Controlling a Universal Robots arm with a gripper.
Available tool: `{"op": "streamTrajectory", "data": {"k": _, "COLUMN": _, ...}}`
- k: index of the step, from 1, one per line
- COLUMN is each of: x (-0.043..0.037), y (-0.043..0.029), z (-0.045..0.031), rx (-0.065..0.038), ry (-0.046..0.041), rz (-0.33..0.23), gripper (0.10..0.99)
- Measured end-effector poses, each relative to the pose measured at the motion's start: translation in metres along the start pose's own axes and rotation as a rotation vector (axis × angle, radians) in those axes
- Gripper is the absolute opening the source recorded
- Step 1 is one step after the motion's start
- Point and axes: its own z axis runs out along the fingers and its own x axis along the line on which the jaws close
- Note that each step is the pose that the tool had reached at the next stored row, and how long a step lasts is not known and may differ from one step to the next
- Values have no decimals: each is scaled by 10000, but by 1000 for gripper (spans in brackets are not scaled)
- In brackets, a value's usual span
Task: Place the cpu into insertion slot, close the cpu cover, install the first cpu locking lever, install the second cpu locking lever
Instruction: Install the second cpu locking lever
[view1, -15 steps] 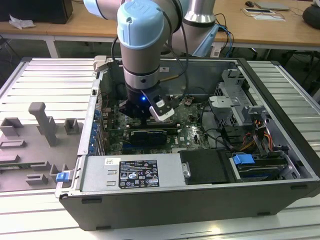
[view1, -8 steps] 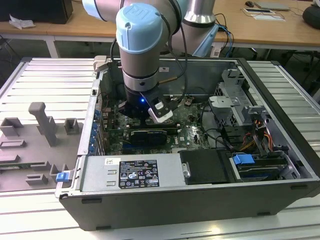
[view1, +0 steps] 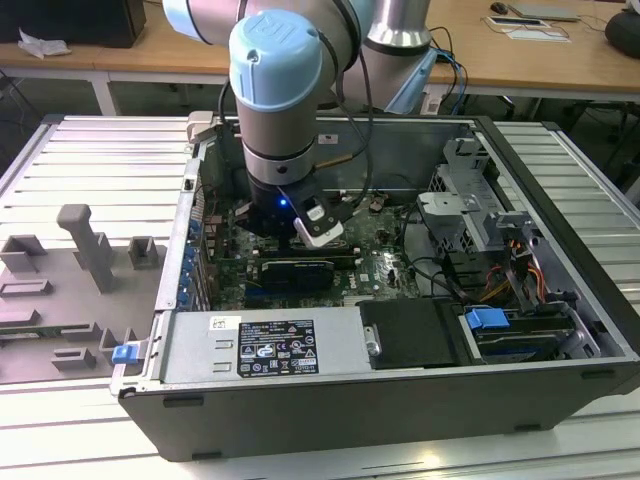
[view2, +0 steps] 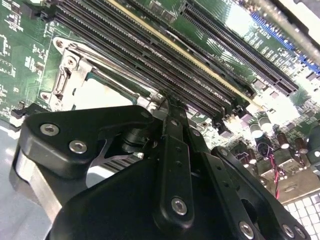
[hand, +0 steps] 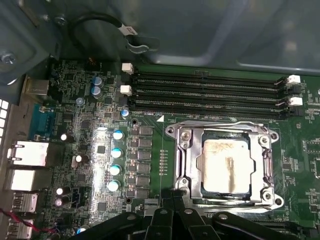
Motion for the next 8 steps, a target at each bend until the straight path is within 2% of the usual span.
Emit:
{"op": "streamTrajectory", "data": {"k": 4, "x": 8, "y": 2, "z": -13, "rx": -14, "ry": 0, "rz": -2, "gripper": 110}}
{"op": "streamTrajectory", "data": {"k": 8, "x": 4, "y": 40, "z": -97, "rx": -14, "ry": -1, "rz": 1, "gripper": 110}}
